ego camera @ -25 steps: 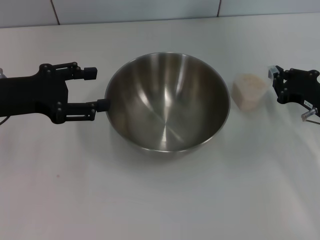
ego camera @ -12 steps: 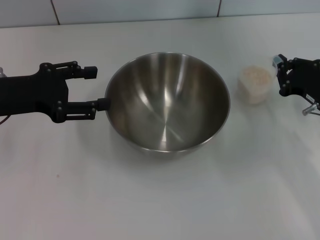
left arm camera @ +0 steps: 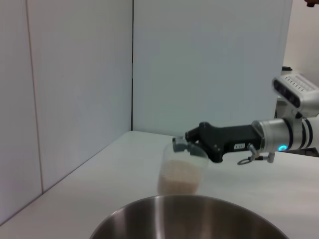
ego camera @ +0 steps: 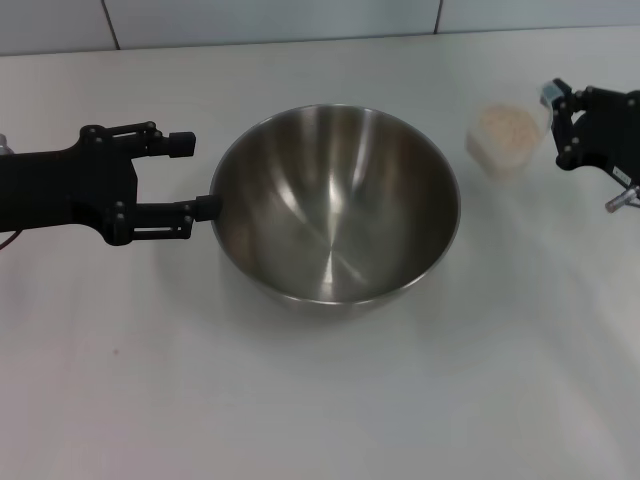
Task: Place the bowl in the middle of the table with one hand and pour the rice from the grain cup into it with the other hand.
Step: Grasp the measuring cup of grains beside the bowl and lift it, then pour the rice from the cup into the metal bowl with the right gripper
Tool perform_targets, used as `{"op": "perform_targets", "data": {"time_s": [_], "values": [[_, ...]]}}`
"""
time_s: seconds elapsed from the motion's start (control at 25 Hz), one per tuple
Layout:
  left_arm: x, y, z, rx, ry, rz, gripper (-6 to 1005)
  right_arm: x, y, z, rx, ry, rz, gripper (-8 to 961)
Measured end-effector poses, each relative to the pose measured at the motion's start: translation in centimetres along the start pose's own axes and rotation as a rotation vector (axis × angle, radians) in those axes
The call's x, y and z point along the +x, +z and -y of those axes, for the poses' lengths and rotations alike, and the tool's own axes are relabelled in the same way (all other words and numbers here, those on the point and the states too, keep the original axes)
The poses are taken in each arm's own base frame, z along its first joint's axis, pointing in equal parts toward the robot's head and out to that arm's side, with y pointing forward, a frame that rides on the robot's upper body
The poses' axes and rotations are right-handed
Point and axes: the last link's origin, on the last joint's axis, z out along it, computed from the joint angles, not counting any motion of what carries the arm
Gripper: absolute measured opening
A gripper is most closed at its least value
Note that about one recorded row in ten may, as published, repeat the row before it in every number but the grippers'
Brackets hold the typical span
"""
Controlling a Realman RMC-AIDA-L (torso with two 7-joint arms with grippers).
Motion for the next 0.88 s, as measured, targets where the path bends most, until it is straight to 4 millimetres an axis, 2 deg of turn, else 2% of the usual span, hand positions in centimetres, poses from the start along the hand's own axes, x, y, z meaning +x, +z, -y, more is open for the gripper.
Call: {"op": "perform_targets", "data": {"time_s": [0.2,0.56,0.88], "values": [[0.0,0.0,0.0,0.002,0.000,-0.001,798,-1.8,0.2,0.4,-0.030,-0.125,0.088,17],[0.1,-0.2,-0.1,0.006,-0.001,-0.005,798,-6.2,2.3,0.7,-0.165,-0.443,0.193,17],[-0.2,-0.3,-0.3,0.021,-0.019,-0.024,798,-9.3,3.5,0.5,-0.188,-0.777,0.291,16]]}}
